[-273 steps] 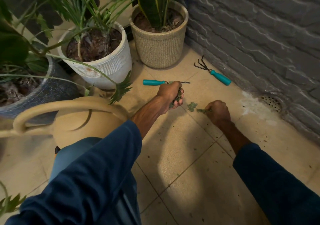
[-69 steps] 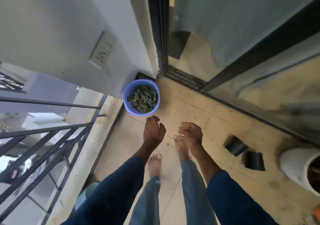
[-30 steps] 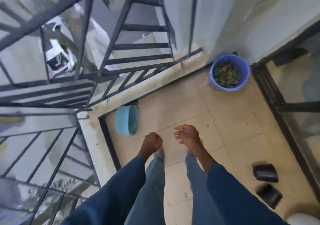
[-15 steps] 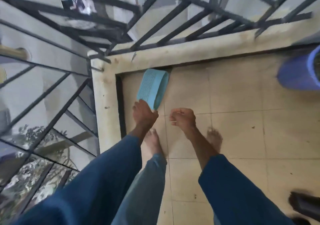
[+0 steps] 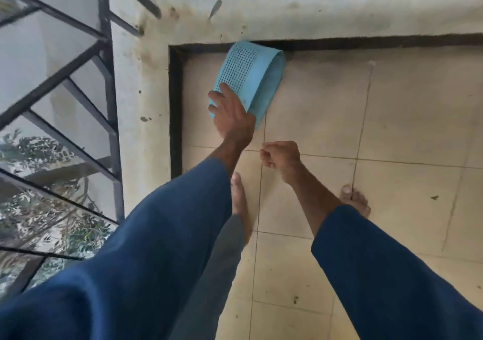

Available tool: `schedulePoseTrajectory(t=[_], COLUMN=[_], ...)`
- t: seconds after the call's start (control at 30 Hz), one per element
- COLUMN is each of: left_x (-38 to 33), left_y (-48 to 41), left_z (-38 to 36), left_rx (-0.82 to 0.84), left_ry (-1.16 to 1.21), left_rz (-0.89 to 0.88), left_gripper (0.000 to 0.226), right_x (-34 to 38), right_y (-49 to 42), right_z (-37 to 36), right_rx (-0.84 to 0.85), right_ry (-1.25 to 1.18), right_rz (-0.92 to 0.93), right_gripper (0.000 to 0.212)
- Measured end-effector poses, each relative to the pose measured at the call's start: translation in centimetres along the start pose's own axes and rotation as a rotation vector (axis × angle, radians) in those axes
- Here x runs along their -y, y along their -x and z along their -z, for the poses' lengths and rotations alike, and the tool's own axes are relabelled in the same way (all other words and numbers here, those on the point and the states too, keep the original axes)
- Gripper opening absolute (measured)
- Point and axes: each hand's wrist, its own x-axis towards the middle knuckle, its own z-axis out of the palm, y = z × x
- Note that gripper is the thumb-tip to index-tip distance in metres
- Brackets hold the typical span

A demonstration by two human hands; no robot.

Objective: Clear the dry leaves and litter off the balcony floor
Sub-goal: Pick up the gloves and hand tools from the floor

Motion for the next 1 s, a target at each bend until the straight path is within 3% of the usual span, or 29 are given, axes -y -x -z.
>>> schedulePoseTrajectory(t=[0.07, 0.17, 0.2, 0.33, 0.53, 0.6, 0.7, 0.87, 1.0], left_x=[1.6, 4.0, 4.8, 7.7, 11.1, 11.8, 12.4, 12.3, 11.3], left_y=[-0.6, -2.0, -2.4, -3.5, -7.2, -8.2, -8.8, -8.3, -6.6], left_z=[0.8, 3.1, 3.6, 4.6, 3.9, 3.6, 3.3, 3.4, 4.4], left_rx=[-0.009, 0.053, 0.079, 0.131, 0.135, 0.153, 0.167, 0.183, 0.182], left_ry=[0.09, 0.232, 0.264, 0.365, 0.479, 0.474, 0.421, 0.336, 0.272], left_rz=[0.027, 0.124, 0.153, 0.286, 0.423, 0.437, 0.398, 0.33, 0.296], left_gripper=[0.063, 0.049, 0.044, 0.022, 0.037, 0.037, 0.037, 0.04, 0.046], right_x=[-0.5, 0.4, 0.7, 2.3, 5.1, 5.2, 4.3, 2.0, 4.0], right_y=[-0.3, -0.2, -0.5, -1.6, -2.1, -2.7, -4.0, -6.4, -0.6], right_z=[-0.6, -1.6, -2.1, -4.2, -7.6, -8.4, -9.1, -9.0, -7.1], right_rx=[-0.045, -0.077, -0.053, 0.02, 0.08, 0.128, 0.151, 0.164, 0.162], right_ry=[0.061, 0.168, 0.157, 0.124, 0.199, 0.227, 0.275, 0.315, 0.27], right_rz=[0.032, 0.048, 0.053, 0.123, 0.137, 0.122, 0.078, 0.069, 0.072], right_gripper=[0.038, 0.093, 0.096, 0.076, 0.034, 0.033, 0.048, 0.033, 0.021])
